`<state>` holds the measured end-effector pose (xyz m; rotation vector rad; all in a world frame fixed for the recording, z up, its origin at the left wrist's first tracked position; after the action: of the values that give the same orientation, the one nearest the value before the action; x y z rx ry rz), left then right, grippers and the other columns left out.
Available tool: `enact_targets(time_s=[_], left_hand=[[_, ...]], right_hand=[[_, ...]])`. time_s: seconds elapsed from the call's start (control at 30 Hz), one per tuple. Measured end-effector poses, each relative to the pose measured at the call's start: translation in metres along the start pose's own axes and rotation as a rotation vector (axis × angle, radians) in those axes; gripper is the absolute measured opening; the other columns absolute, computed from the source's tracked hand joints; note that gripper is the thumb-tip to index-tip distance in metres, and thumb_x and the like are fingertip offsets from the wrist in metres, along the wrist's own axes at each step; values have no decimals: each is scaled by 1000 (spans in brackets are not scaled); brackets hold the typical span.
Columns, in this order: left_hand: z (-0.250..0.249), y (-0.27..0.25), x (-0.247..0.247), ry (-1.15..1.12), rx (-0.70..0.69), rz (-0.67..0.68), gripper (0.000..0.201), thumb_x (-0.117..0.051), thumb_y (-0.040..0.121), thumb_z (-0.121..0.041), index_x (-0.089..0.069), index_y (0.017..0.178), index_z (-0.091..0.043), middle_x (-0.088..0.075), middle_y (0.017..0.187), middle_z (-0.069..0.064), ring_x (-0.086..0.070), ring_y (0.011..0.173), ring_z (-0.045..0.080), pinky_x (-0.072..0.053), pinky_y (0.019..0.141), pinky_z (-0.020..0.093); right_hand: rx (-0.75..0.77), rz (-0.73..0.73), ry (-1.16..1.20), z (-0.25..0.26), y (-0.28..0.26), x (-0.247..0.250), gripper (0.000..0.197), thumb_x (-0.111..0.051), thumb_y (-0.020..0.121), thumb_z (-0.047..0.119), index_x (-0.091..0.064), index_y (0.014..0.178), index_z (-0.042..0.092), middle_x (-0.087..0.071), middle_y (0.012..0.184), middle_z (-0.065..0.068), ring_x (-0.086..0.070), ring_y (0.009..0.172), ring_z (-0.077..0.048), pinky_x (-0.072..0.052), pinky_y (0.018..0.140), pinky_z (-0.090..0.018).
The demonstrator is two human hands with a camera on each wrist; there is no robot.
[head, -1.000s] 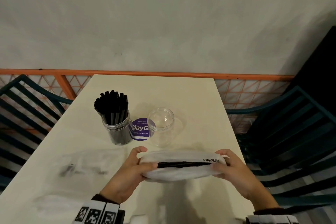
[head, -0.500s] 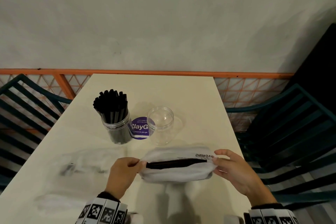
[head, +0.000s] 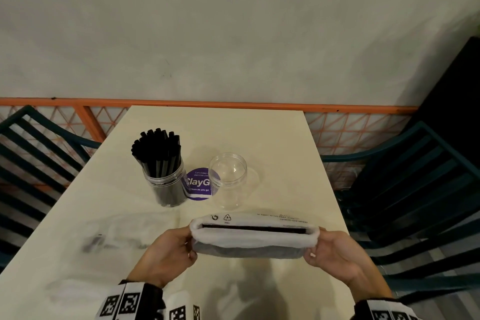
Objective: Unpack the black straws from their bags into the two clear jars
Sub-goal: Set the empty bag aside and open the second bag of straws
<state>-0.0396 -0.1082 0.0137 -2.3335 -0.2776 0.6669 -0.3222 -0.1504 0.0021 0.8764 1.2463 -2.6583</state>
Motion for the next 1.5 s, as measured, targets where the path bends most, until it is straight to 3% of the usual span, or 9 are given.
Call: enact_targets(time_s=[0.2, 0.3, 0.47, 0.6, 0.83, 0.97, 1.07, 1.3, 1.5], left_hand=[[1, -1, -15, 283, -31, 84, 35, -41, 94, -35, -68, 96, -14, -67, 74, -5, -49, 71, 10, -34, 64, 23], [1, 2, -16, 557, -116, 89, 26, -55, 88, -31, -68, 101, -13, -69, 93, -3, -58, 83, 8, -41, 67, 16], [6, 19, 8, 730, -196, -208, 32, -69, 57, -28, -67, 81, -8, -54, 113, 21, -54, 77, 19, -39, 57, 23], [-2, 13, 11, 804, -396, -398, 23, -61, 70, -3, -46, 85, -11, -39, 96, 7, -45, 76, 22, -36, 63, 29], [5, 24, -8, 1307, -679, -239, 56, -47, 77, 4, -51, 48, -43, -53, 95, -9, -50, 97, 15, -22, 79, 19], [-7, 17, -7, 1209, -777, -352, 28, -60, 78, -2, -73, 80, -26, -59, 80, -13, -61, 82, 18, -46, 86, 34], [-4, 24, 0, 1230, -717, -360, 38, -60, 77, 1, -69, 106, -22, -60, 103, 6, -57, 91, 28, -46, 93, 40], [8, 23, 6, 1270, -486, -87, 61, -49, 84, -1, -39, 134, -35, -30, 116, 0, -38, 117, 24, -31, 109, 31], [3, 17, 0, 1292, -512, -36, 65, -51, 81, 1, -38, 135, -33, -30, 117, 2, -38, 115, 19, -31, 98, 15]], right_hand=[[72, -18, -81, 6, -2, 1, 24, -43, 93, 23, -61, 104, 11, -72, 83, -7, -62, 72, -17, -40, 62, -27], [180, -49, -323, 4, 0, 5, 31, -52, 85, 2, -43, 108, 20, -59, 98, -14, -54, 78, -22, -40, 61, -30], [281, -325, -749, 5, 5, 14, 28, -51, 89, 7, -31, 106, 19, -52, 95, -16, -46, 73, -22, -43, 59, -30], [256, -316, -700, -1, 4, 11, 18, -47, 90, 2, -36, 84, 15, -50, 81, -11, -37, 57, -17, -35, 45, -22], [440, -406, -1057, 2, 1, -1, 18, -52, 87, 2, -46, 74, 13, -58, 88, -7, -51, 74, -17, -37, 53, -15], [586, -357, -1342, -3, -8, -25, 14, -46, 91, 6, -42, 85, 18, -57, 89, -2, -55, 77, -18, -40, 50, -15], [717, -217, -1583, -10, -16, -39, 20, -33, 92, 6, -35, 93, 26, -51, 81, 7, -48, 69, -12, -41, 58, -23], [736, -28, -1738, -18, -1, -26, 39, -38, 91, 0, -59, 115, 22, -31, 127, 17, -34, 118, -6, -27, 111, -22], [511, -9, -1338, -1, -3, -29, 37, -33, 94, 5, -58, 96, 32, -56, 112, 8, -52, 106, -9, -41, 89, -19]])
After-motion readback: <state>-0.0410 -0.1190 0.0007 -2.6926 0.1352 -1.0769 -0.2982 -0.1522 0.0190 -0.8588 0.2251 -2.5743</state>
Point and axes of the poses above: each hand's wrist, its own y-axis towards the middle knuckle, its own x-axis out of the back of the hand, z = x × y, the point moved 6 cm from there along y, towards the middle knuckle
